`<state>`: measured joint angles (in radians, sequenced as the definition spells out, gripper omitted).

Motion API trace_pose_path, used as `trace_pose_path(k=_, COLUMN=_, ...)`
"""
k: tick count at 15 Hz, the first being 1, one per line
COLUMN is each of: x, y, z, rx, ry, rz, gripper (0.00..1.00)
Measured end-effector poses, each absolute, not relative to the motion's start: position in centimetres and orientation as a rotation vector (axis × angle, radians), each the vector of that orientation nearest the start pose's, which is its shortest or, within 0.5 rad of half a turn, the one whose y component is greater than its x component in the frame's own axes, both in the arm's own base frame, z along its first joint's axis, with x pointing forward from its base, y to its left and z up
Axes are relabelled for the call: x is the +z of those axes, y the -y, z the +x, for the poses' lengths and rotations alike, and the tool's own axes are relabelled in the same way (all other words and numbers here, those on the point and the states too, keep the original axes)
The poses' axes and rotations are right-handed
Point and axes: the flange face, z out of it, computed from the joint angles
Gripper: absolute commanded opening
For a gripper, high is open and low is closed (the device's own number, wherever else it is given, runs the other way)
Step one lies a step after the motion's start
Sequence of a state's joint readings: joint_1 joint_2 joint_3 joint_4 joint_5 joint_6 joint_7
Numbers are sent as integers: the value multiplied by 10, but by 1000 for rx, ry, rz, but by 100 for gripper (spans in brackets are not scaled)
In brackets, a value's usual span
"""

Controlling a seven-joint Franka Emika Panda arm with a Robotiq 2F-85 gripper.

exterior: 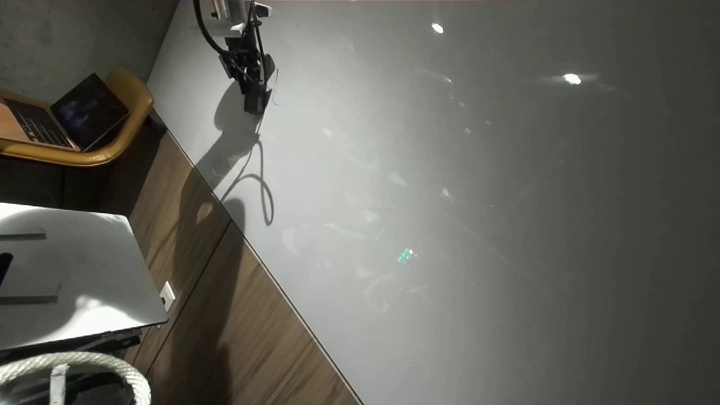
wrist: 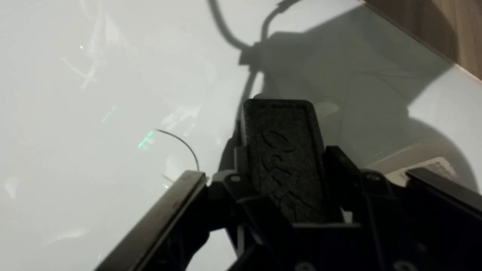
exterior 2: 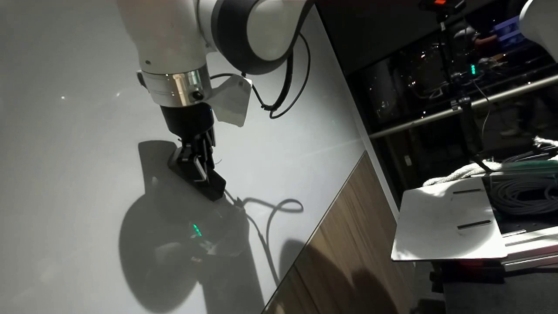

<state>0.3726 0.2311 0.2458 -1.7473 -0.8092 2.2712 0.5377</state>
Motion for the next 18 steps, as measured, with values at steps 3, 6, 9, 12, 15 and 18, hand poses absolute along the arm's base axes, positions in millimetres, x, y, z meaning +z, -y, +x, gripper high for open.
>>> trace_pose_path(k=3, x=476, y=-376, z=548, rx=-1033, ry=884, rz=-3219, gripper=28)
trace_pose_path(k=6, x=469, y=-384, z=550, rx=-1019, ry=904, rz=-3215, gripper=28)
trace_pose_path(k=9, x=468, y=-384, z=553, rx=-1002, ry=915, rz=-3228, gripper=28)
trace_pose_path(k=12, x=473, y=-378, z=557, rx=-961, ry=914, rz=-3279, gripper=28)
trace_pose_path(k=15, x=489, y=-369, z=563, rx=-914, ry=886, rz=-3336, gripper=28)
trace_pose_path(k=18, x=509, y=-360, z=569, rx=-871, ry=833, rz=-3373, gripper=28)
